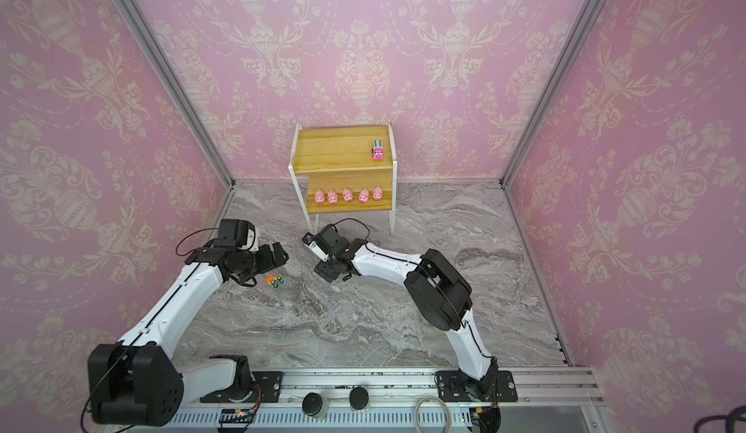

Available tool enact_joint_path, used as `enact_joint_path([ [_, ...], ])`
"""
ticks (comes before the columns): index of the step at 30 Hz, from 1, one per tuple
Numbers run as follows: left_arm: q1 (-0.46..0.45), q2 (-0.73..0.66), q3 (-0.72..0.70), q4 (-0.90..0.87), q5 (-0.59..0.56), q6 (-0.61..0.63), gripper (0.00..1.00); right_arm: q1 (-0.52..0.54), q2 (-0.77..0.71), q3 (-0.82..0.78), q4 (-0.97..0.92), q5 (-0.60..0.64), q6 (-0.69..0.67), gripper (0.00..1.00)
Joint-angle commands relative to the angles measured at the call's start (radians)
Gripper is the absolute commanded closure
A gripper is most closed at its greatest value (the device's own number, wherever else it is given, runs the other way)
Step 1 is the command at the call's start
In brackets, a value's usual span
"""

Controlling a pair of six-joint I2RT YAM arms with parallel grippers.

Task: Organize plastic toys on shelves
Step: Move the plastic toy to the bottom-center of the table.

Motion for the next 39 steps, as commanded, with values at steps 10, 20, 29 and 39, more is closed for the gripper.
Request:
enact_joint_path([
  [10,0.014,-0.006,-0.016,0.015,0.019,0.010,0.01,-0.042,0.108,0.122,-0.010,0.051,0.057,0.16],
  [20,0.017,-0.013,-0.018,0.019,0.024,0.010,0.01,-0.071,0.168,0.165,-0.021,0.004,0.100,0.19],
  [29,0.019,-0.023,-0.019,0.023,0.025,0.009,0.01,-0.087,0.174,0.136,0.012,-0.039,0.142,0.30],
  [39,0.019,-0.029,-0.019,0.026,0.027,0.010,0.01,-0.082,0.084,0.023,0.075,-0.073,0.177,0.61],
])
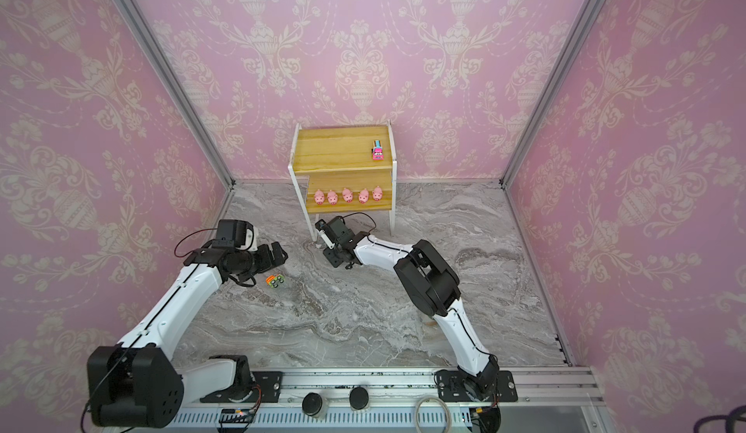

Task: Organize plastic toys on shelves
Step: Move the plastic toy to the bottom-center of the table.

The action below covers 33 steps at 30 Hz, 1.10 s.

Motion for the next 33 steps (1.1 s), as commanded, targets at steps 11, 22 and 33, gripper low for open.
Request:
enact_joint_path([
  [11,0.009,-0.041,-0.016,0.012,0.017,0.012,0.01,0.075,-0.243,-0.250,0.008,0.138,0.101,0.63],
  [22,0.008,-0.068,-0.019,0.019,0.038,0.004,0.01,0.226,-0.411,-0.586,-0.006,0.391,0.514,0.61],
  [33,0.008,-0.103,-0.030,0.028,0.045,-0.011,0.01,0.448,-0.191,-0.370,-0.161,0.635,0.912,0.60],
])
